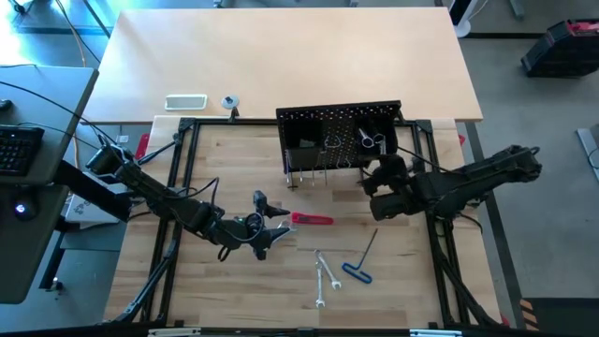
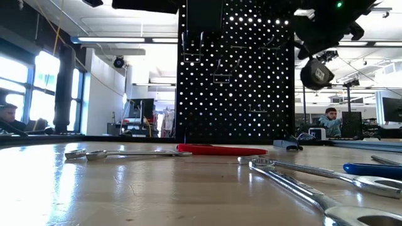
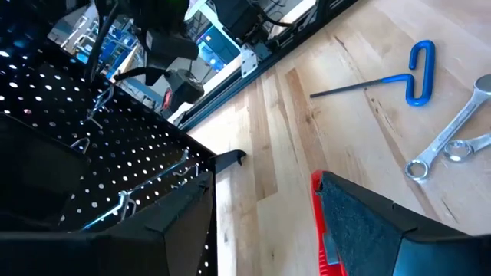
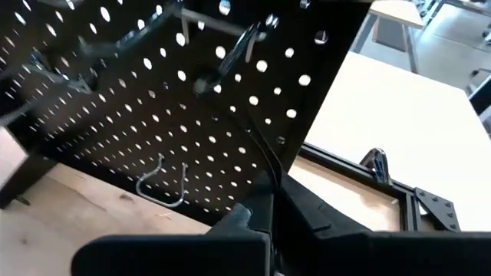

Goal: Hang tools onto peg board
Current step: Hang the measuring tape on the peg board

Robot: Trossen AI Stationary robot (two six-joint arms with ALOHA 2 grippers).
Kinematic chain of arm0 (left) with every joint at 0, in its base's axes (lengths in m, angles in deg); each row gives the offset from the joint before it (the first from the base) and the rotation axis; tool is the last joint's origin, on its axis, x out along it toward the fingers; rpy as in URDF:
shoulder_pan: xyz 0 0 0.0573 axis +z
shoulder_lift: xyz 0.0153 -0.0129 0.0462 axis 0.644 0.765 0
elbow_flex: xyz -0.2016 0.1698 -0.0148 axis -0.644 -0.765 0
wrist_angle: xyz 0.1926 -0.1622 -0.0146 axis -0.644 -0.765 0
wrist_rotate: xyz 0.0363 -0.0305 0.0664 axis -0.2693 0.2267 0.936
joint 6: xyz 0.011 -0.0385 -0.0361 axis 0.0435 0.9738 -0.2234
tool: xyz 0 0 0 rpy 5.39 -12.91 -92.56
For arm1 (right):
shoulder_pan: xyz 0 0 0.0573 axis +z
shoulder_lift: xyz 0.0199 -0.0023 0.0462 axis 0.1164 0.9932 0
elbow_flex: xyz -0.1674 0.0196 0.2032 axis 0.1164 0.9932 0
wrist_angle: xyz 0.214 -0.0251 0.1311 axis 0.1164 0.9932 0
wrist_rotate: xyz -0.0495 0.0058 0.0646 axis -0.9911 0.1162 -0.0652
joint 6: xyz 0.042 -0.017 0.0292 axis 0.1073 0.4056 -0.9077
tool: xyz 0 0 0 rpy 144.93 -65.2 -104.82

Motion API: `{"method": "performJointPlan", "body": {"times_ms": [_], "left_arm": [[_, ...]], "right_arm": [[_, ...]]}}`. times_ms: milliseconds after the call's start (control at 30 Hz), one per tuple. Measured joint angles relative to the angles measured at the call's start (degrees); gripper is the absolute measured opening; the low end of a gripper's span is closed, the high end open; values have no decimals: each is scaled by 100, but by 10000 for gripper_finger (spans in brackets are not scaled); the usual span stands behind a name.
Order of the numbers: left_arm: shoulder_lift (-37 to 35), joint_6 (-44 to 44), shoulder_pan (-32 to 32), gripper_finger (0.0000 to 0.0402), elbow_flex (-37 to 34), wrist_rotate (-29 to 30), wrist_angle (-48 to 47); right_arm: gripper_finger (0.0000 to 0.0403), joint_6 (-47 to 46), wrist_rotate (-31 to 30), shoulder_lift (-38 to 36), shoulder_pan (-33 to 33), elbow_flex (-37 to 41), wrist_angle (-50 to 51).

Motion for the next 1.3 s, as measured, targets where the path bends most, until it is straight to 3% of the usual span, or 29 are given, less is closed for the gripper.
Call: {"method": "performJointPlan", "body": {"times_ms": [500,800,1033,1300], "left_arm": [[-2,210,0,232,0,1,-417],[-2,255,0,232,0,1,-427],[-2,308,0,232,0,1,-475],[-2,315,0,232,0,1,-475]], "right_arm": [[0,-533,-555,608,-190,2,37],[7,-355,-434,608,-462,2,-119],[31,-343,-400,608,-476,2,-122],[89,-344,-399,608,-476,2,-151]]}}
